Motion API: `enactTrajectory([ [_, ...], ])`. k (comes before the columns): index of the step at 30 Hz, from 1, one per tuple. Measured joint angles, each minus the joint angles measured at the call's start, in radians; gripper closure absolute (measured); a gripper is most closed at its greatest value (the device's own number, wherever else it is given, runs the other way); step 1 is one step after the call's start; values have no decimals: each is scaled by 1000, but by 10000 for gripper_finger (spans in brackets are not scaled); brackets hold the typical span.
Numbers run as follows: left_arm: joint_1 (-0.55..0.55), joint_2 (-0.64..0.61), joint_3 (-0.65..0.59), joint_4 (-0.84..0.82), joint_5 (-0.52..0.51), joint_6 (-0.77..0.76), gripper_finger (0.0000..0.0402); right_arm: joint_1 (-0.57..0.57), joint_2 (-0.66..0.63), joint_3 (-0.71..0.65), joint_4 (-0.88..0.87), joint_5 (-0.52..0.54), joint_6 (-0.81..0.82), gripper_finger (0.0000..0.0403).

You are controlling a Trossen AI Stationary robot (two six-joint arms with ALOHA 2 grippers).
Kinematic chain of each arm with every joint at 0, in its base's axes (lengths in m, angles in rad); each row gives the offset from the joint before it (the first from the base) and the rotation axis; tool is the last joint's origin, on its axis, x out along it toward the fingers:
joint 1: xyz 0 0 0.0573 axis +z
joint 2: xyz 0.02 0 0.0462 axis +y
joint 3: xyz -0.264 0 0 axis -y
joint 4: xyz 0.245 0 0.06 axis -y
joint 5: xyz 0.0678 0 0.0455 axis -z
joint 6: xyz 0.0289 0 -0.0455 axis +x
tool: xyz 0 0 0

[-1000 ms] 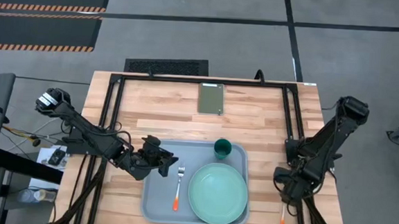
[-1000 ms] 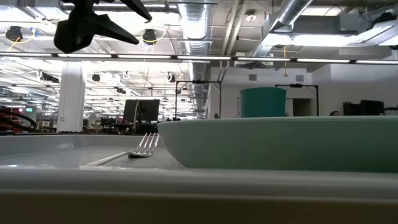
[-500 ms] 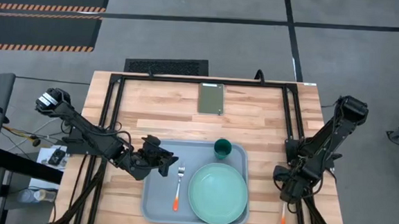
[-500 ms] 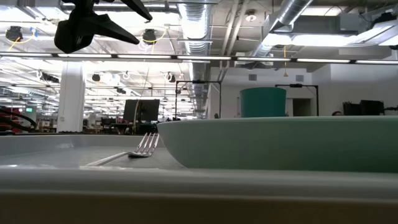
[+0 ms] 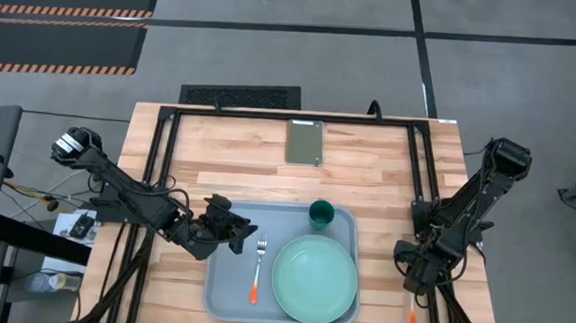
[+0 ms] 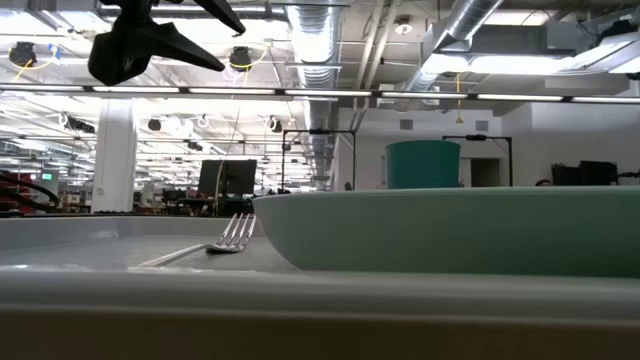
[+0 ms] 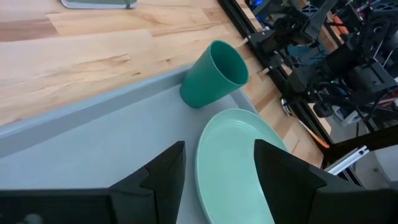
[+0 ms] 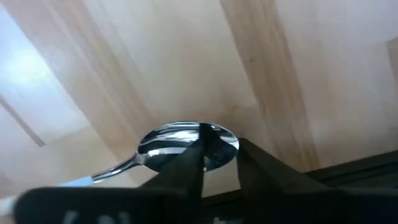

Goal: Pick and place plate/cup/fork/spoon on tray
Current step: Put the orange spoon on the blue tray to the left of the orange fork

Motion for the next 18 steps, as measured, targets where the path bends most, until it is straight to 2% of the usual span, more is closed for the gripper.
enactTrajectory([
  [5,0,0,0,0,-9,3,223,-3,-1,2,4,0,0,386],
  [18,0,0,0,-1,-12,14,223,-81,0,0,-7,49,19,397],
])
